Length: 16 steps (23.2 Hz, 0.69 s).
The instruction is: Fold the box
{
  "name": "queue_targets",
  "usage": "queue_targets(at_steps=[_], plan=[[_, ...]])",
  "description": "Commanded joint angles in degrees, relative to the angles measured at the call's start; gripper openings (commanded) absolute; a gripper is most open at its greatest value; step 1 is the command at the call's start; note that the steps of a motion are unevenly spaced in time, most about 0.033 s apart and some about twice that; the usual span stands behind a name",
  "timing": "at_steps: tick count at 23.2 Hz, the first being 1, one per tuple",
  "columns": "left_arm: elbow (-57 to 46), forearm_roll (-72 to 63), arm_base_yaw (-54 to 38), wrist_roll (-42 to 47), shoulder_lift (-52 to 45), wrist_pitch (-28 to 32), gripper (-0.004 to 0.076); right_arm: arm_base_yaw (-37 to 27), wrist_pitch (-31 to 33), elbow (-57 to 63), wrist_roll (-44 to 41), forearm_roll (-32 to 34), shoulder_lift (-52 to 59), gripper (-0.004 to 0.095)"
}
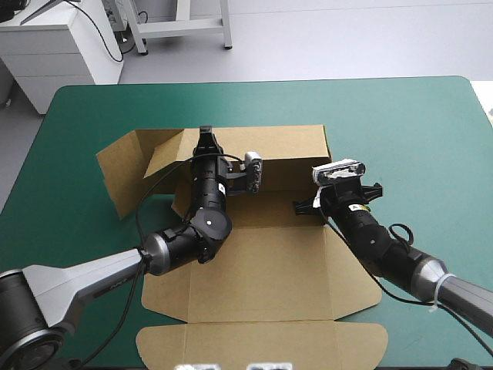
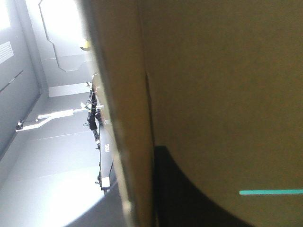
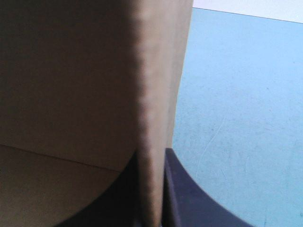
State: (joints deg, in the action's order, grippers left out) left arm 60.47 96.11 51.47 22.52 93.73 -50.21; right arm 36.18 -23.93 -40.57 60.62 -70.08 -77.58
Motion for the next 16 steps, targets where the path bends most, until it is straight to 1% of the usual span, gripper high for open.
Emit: queue_targets(at_steps=[1,4,7,9,12,13,15,16], plan=[[1.6,3.9,0.5,0.4,-2.3,2.4,-0.0008,0.8,1.1,-1.8,0.0,2.9,2.4,-0.0018],[1.6,3.9,0.5,0.6,-2.3,3.1,-0.0008,0.8,1.1,-1.8,-0.3,2.6,2.4,-0.0018],[1.6,4.0,0.5,2.6,-2.3,2.9,-0.0004,0.8,1.1,-1.8,-0.7,1.5,2.4,-0.0018],[1.6,4.0,0.5,2.6,-2.3,3.7,0.0053,0.8,1.1,-1.8,-0.7,1.2,2.4,-0.0018],[1.6,4.0,0.3,2.6,-2.3,4.2,0.0206,0.8,0.9,-1.8,-0.7,1.2,2.4,-0.0017],[1.6,4.0,0.3,2.6,-2.3,4.2,0.0346,0.7,0.9,-1.8,-0.7,1.2,2.4,-0.0018],[1.6,4.0,0.3,2.6,-2.3,5.0,0.0484,0.7,0.2,-1.8,-0.7,1.2,2.4,-0.0018],[1.6,4.0,0.8,2.6,-2.3,4.8,0.049,0.5,-0.4,-2.0,-0.7,0.9,2.3,-0.0018]])
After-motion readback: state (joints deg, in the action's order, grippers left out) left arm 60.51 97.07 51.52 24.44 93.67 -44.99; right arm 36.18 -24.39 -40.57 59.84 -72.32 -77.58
